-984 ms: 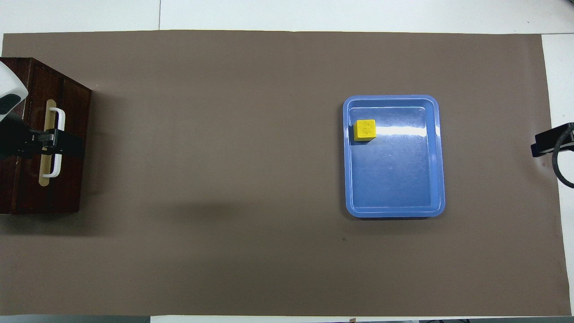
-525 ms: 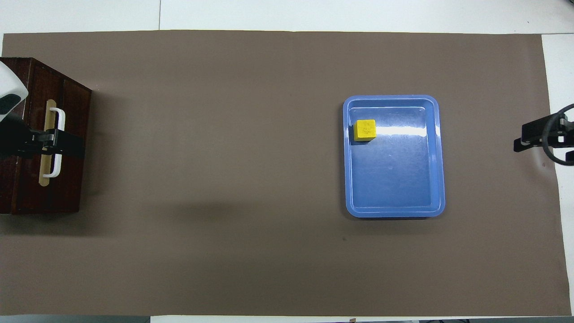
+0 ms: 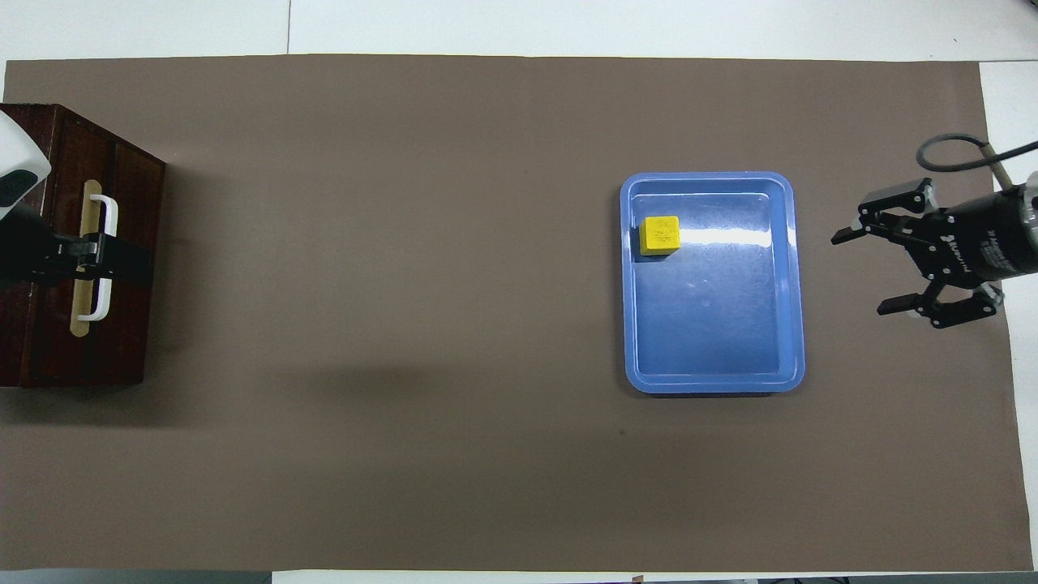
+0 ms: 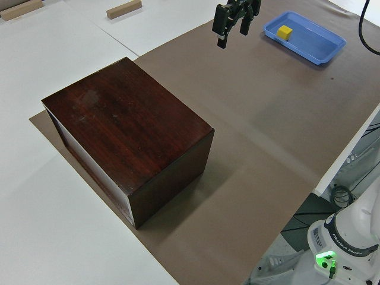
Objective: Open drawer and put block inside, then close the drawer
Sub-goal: 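Reach the right gripper over the yellow block in the blue tray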
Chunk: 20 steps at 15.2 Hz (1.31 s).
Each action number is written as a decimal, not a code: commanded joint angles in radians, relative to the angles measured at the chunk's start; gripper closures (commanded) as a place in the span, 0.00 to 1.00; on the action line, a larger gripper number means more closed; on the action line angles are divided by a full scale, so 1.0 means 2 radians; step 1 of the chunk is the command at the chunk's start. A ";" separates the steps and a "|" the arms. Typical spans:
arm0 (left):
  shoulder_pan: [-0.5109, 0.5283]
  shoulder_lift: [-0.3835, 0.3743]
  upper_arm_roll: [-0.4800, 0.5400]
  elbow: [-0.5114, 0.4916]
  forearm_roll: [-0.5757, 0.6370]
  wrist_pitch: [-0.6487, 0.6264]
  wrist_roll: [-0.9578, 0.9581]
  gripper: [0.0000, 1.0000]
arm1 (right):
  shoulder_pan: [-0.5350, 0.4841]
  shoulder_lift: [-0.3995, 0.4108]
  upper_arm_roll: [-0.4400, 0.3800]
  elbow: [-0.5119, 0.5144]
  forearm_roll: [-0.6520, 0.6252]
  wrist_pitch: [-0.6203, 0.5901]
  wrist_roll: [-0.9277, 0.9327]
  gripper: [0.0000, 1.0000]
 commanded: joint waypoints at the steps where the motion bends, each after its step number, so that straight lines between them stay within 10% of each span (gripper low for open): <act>1: 0.003 -0.014 0.000 -0.013 -0.007 -0.002 0.002 0.00 | 0.000 0.020 0.002 -0.050 0.067 0.063 0.043 0.00; 12: 0.003 -0.014 0.001 -0.013 -0.007 -0.002 0.002 0.00 | 0.020 0.159 0.003 -0.013 0.180 0.103 0.042 0.00; 20: 0.003 -0.014 0.000 -0.013 -0.007 -0.002 0.002 0.00 | 0.056 0.185 0.004 -0.008 0.209 0.166 0.038 0.00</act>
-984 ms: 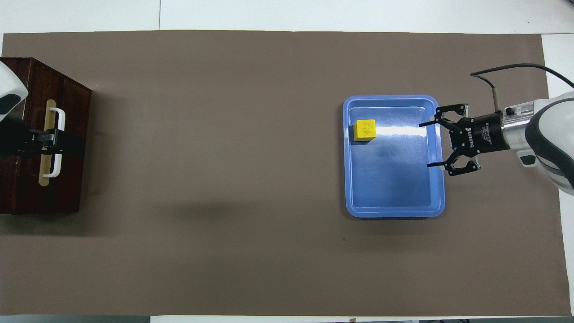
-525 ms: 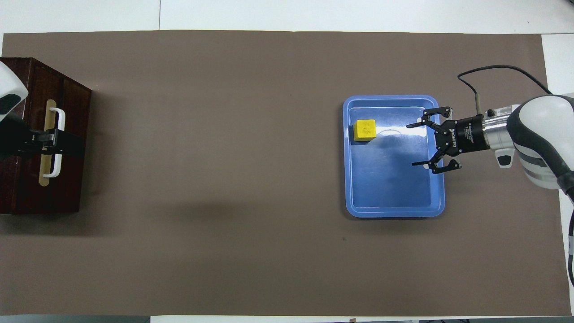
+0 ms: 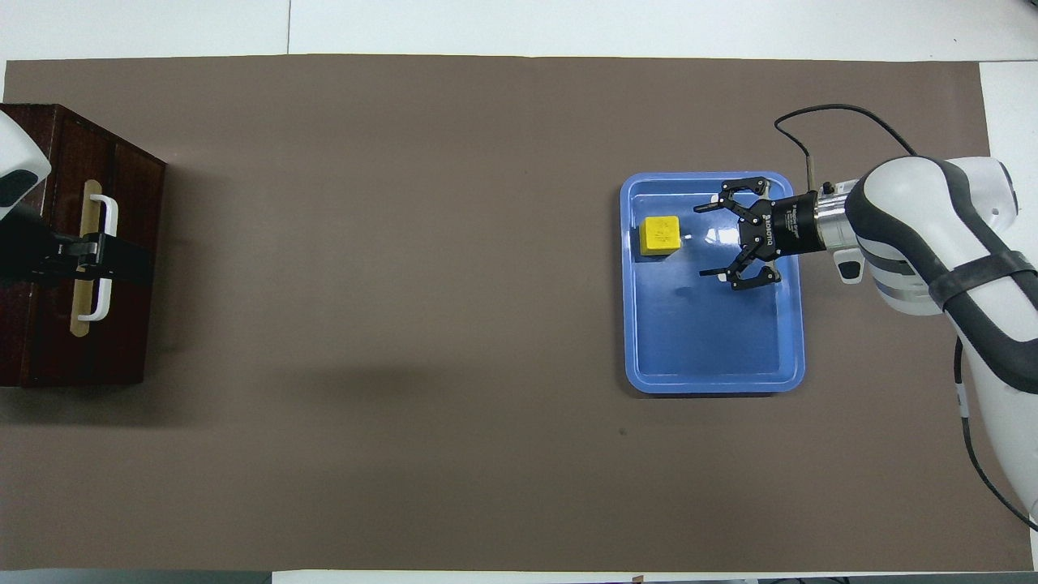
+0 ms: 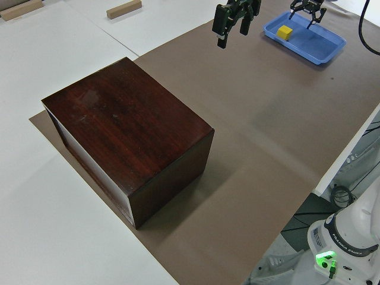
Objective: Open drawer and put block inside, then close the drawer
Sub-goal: 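Reach the right gripper over the yellow block in the blue tray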
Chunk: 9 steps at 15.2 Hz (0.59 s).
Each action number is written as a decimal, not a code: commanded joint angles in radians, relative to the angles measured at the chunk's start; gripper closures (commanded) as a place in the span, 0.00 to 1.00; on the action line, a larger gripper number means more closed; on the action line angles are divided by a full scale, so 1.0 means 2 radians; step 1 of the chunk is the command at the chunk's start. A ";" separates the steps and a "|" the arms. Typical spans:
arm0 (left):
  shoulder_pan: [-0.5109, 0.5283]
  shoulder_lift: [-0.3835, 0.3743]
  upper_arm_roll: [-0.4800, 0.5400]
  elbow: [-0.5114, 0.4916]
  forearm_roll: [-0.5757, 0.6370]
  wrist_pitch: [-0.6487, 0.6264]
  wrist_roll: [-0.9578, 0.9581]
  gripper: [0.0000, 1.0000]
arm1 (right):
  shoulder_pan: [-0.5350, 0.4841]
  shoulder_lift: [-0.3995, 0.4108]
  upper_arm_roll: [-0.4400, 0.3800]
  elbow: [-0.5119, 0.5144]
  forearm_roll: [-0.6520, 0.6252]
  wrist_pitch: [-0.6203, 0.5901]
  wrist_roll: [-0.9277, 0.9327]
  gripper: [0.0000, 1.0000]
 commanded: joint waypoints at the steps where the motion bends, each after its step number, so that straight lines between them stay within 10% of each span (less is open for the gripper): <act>1: 0.003 -0.014 0.000 -0.013 -0.007 -0.002 0.002 0.00 | 0.011 0.020 0.002 0.013 0.013 0.016 0.004 0.00; 9: 0.003 -0.014 0.000 -0.013 -0.007 -0.002 0.002 0.00 | 0.021 0.038 0.002 0.034 0.013 0.030 0.001 0.00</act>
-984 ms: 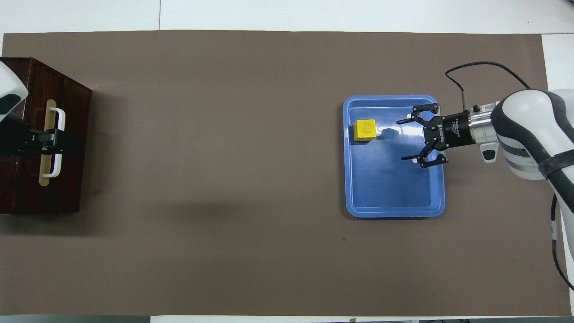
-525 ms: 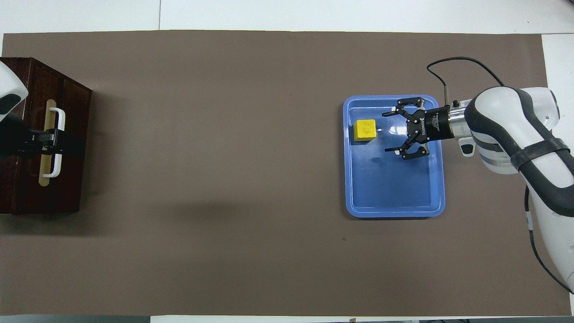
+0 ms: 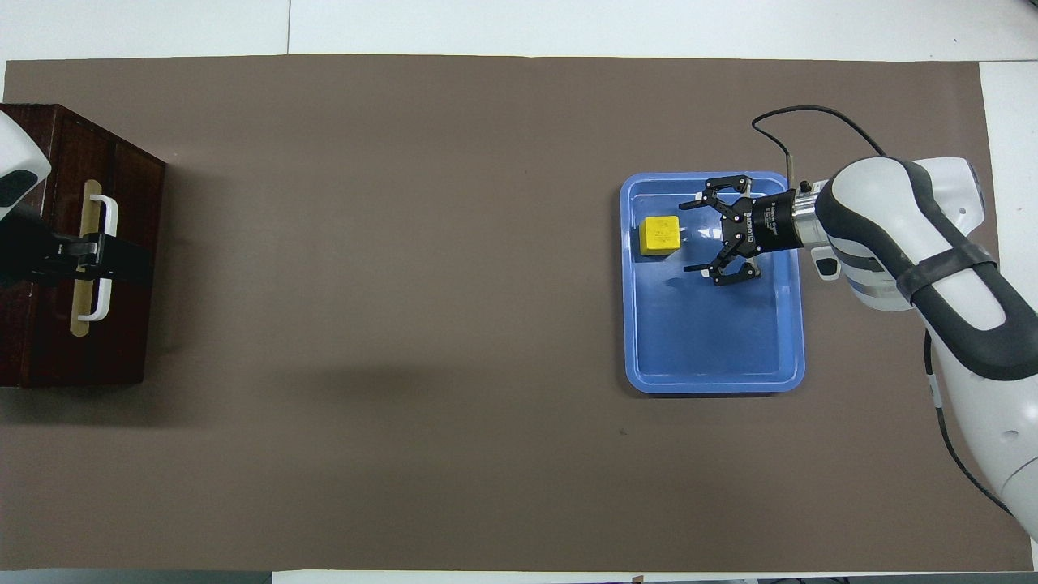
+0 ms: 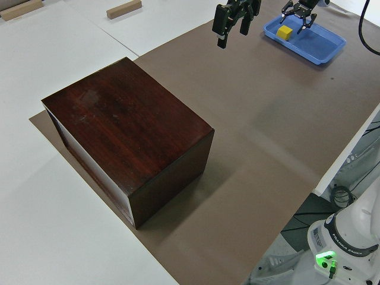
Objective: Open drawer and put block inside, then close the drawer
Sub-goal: 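Grasp the yellow block with the right gripper while the left gripper grips the drawer handle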
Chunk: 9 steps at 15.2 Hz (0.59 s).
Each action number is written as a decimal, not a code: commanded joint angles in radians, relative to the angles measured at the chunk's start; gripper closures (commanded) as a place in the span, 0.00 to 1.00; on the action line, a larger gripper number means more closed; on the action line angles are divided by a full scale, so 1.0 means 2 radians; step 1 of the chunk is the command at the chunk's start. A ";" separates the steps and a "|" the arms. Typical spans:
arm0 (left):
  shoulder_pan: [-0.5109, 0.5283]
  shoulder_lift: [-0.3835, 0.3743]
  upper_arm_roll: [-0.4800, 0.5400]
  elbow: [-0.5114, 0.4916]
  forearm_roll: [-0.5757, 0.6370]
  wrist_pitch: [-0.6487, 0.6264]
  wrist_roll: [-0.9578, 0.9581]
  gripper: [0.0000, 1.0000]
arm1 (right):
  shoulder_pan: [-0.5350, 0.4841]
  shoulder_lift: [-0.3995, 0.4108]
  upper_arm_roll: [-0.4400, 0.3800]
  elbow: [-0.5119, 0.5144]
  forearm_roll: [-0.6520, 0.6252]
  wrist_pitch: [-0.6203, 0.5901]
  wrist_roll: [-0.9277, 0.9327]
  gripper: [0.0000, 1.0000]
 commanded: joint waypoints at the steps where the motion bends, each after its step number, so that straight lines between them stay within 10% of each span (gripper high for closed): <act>1: 0.003 -0.014 0.001 -0.013 -0.007 -0.002 0.002 0.00 | 0.000 0.012 0.001 0.019 0.011 0.005 0.001 0.00; 9: 0.003 -0.014 0.001 -0.013 -0.007 -0.001 0.002 0.00 | 0.013 0.019 0.001 0.021 0.011 0.022 0.002 0.00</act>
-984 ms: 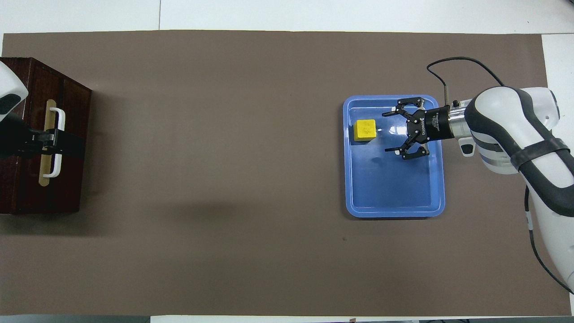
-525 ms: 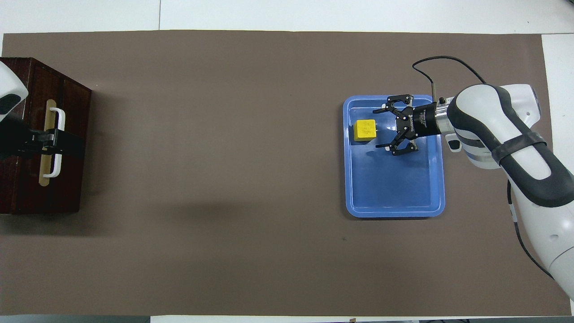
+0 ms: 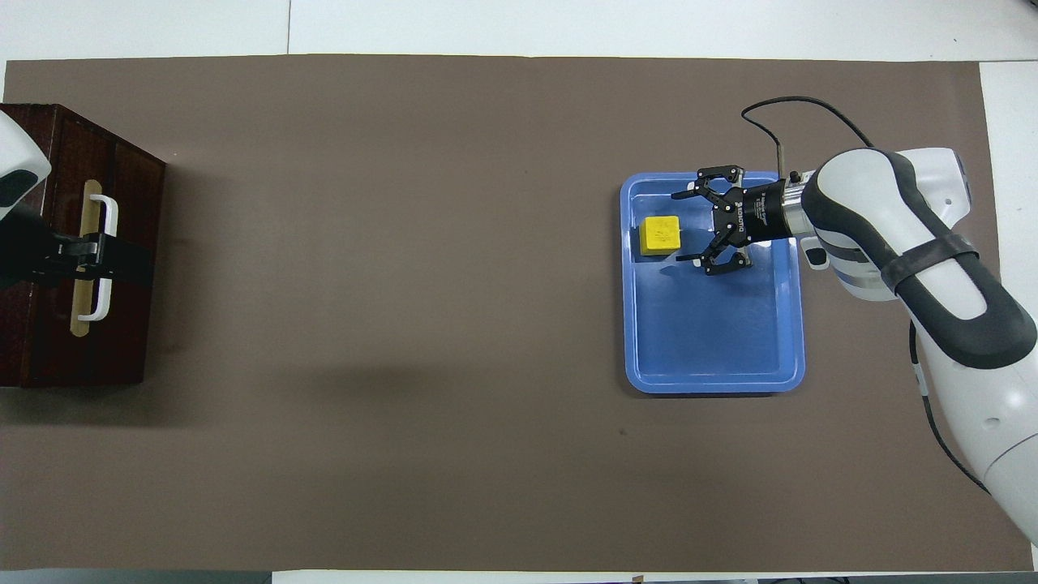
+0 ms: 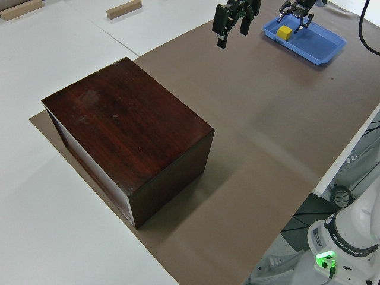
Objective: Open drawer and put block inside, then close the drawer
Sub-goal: 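Grasp the yellow block with the right gripper while the left gripper grips the drawer handle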
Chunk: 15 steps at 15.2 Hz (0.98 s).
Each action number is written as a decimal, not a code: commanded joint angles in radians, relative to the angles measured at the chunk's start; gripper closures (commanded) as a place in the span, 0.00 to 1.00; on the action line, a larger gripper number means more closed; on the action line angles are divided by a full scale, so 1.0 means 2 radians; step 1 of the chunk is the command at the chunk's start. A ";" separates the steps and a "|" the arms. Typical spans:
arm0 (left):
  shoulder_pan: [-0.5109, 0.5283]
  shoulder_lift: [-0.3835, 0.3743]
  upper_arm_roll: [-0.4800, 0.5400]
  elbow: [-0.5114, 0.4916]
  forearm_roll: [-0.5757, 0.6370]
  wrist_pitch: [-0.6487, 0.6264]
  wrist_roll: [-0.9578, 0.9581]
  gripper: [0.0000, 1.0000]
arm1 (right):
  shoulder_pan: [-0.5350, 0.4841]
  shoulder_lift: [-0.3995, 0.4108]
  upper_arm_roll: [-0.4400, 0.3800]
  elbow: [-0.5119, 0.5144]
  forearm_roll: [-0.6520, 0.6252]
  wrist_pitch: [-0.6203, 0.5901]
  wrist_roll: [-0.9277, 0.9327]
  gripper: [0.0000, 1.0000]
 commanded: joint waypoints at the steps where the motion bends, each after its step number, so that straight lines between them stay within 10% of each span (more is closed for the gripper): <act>1: 0.003 -0.013 0.001 -0.014 0.000 0.004 0.000 0.00 | 0.008 0.008 0.001 0.008 0.011 0.011 0.002 0.00; 10: -0.007 0.058 -0.002 -0.080 0.209 0.171 -0.010 0.00 | 0.009 0.008 0.001 0.006 0.011 0.021 0.007 0.12; 11: -0.004 0.070 -0.001 -0.080 0.222 0.185 -0.011 0.00 | 0.010 0.008 0.001 0.005 0.011 0.022 0.009 0.24; 14: 0.000 0.093 -0.001 -0.093 0.246 0.220 -0.020 0.00 | 0.014 0.008 0.001 0.005 0.011 0.041 0.038 1.00; 15: 0.003 0.092 -0.001 -0.107 0.252 0.242 -0.026 0.00 | 0.023 0.009 0.001 0.005 0.011 0.047 0.043 1.00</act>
